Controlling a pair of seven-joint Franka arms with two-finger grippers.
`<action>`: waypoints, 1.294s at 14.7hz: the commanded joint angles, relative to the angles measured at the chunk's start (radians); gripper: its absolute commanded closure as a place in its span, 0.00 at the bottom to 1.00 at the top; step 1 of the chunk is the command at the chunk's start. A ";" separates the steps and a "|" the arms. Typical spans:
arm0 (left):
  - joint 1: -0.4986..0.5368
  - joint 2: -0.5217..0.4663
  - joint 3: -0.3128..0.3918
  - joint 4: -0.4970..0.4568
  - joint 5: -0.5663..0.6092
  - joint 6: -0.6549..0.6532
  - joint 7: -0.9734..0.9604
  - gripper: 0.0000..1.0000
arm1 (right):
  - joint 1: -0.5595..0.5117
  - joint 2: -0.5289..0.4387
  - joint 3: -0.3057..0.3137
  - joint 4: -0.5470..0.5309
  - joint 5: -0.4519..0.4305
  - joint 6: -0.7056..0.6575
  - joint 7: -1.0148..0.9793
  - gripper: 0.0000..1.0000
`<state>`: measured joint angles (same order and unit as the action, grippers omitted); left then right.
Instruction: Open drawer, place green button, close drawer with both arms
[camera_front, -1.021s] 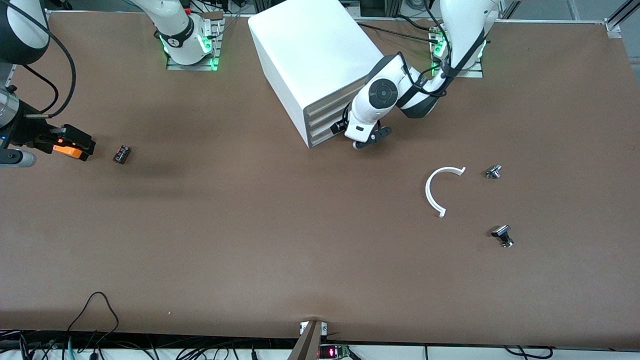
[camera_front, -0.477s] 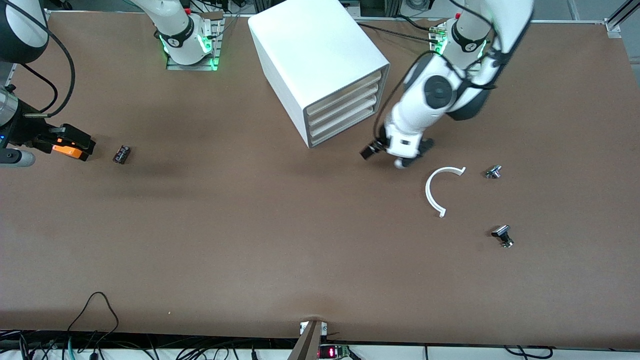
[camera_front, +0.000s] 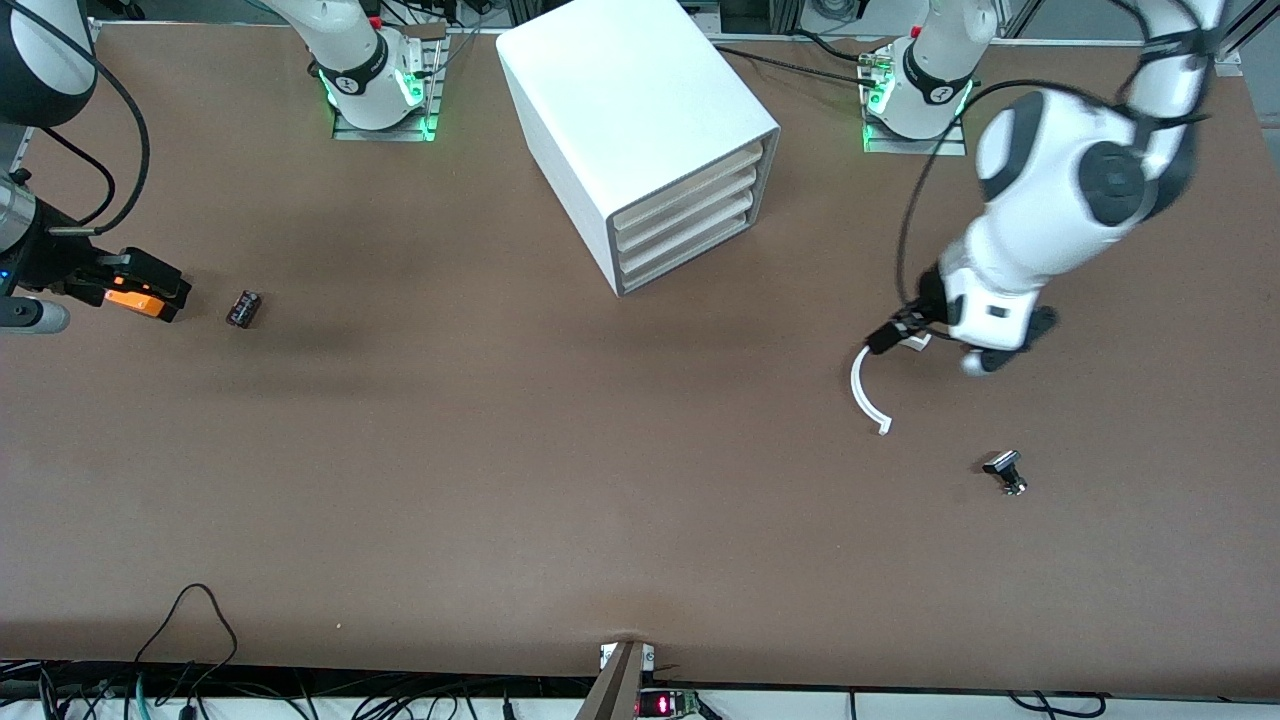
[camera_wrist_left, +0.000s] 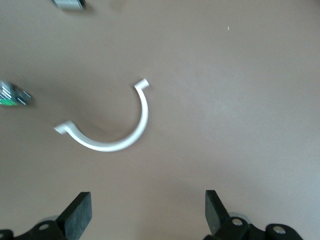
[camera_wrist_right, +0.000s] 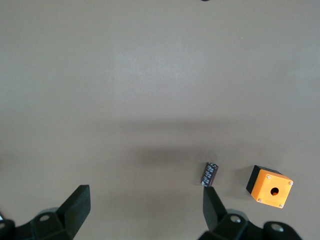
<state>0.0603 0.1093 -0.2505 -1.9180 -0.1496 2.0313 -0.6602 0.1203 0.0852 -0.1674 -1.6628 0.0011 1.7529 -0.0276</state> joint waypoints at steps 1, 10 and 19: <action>-0.007 -0.031 0.139 0.108 -0.011 -0.184 0.306 0.00 | -0.005 -0.007 0.005 0.009 -0.004 -0.018 0.006 0.00; -0.014 -0.135 0.292 0.183 0.162 -0.339 0.706 0.00 | -0.005 -0.007 0.006 0.011 -0.006 -0.027 0.006 0.00; -0.019 -0.056 0.283 0.284 0.162 -0.379 0.703 0.00 | -0.005 -0.007 0.008 0.011 -0.010 -0.049 0.011 0.00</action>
<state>0.0478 0.0241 0.0359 -1.6869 -0.0083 1.6958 0.0261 0.1202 0.0852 -0.1677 -1.6619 0.0011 1.7283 -0.0276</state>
